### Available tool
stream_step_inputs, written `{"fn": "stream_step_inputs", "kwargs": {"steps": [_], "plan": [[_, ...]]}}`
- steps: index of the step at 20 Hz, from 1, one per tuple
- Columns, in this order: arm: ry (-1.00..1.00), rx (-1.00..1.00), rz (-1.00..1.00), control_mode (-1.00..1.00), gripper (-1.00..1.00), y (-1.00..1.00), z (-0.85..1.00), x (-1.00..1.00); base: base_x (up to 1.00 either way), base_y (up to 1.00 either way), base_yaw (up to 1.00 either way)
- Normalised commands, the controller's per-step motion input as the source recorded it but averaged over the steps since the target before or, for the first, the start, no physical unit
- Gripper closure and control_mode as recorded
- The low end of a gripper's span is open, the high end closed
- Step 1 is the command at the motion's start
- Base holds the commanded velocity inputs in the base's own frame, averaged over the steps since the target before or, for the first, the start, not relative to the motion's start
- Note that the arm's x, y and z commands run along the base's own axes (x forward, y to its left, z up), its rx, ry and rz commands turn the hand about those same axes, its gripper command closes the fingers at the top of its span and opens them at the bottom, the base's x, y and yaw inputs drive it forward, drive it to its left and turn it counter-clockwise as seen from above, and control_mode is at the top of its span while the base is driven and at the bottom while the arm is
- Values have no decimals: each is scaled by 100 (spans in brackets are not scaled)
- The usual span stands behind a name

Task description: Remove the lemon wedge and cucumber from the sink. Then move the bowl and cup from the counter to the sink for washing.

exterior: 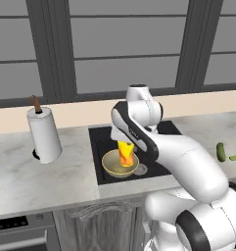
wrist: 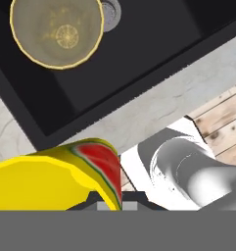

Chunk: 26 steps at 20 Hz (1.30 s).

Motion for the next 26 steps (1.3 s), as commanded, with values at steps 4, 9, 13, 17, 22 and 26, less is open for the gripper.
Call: {"fn": "stream_step_inputs", "kwargs": {"steps": [4,9,13,17,22,26], "plan": [[0,0,0,-100,100,-56,0,-4,0,0,0],[0,0,0,-100,100,-57,0,-3,0,0,0],[-1,0,4,-100,100,-55,0,0,0,0,0],[-2,0,6,-100,100,-56,0,0,0,0,0],[-1,0,6,-100,100,-56,0,0,0,0,0],[0,0,2,-100,100,-54,0,0,0,0,0]]}}
